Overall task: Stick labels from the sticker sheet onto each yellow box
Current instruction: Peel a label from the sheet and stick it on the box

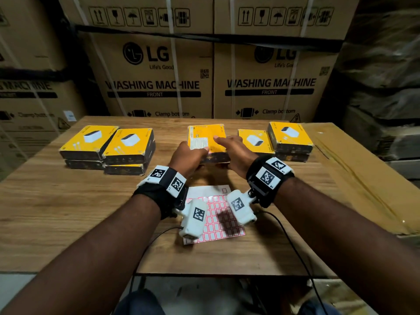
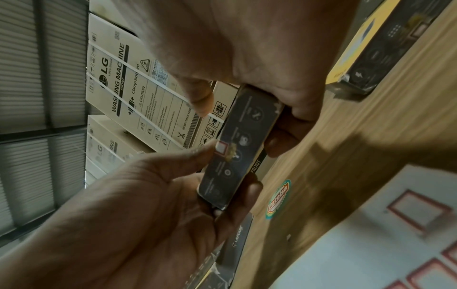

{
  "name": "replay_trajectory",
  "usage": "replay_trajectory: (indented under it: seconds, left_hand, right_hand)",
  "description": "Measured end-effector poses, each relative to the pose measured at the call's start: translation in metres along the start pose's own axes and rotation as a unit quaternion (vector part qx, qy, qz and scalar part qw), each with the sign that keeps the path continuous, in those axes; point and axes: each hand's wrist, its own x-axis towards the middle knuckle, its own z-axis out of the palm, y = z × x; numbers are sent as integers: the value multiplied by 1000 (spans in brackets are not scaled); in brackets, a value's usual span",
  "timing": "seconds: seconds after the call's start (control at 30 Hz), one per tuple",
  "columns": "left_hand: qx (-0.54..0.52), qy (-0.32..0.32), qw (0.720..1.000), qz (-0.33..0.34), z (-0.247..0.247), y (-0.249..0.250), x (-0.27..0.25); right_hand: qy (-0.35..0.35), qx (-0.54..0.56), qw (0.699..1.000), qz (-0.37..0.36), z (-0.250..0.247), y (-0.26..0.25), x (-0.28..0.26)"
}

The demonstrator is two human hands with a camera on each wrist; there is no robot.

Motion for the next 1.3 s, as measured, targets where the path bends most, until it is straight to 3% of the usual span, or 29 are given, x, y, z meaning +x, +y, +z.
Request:
replay_trajectory:
  seconds: [0.3, 0.47, 0.57, 0.7, 0.9, 1.03, 1.13, 1.3]
  left_hand:
    - [-48, -18, 998, -36, -5, 2, -3]
    - [48, -14, 998, 36, -4, -11, 2]
    - [86, -8, 996, 29, -5, -11, 6]
    - [65, -19, 998, 6, -8, -31, 36]
    - [32, 8, 999, 3, -11, 4, 2]
    - [104, 32, 993, 39, -13, 8, -5]
    - [158, 27, 985, 62, -14, 10, -14]
    - [240, 69, 961, 120, -11, 8, -25]
  right_hand:
    - [28, 11, 999, -29, -5, 8, 5]
    - [43, 58, 997, -35, -4, 7, 10]
    - [14, 60, 998, -15, -5, 4, 2]
    - [-37, 28, 998, -44, -9, 7, -4]
    - [-31, -123, 986, -107, -15, 20, 10]
    - [-52, -196, 971, -128, -17, 21, 10]
    - [-63, -150, 981, -103, -19, 22, 10]
    - [-76, -180, 972, -127, -24, 24, 14]
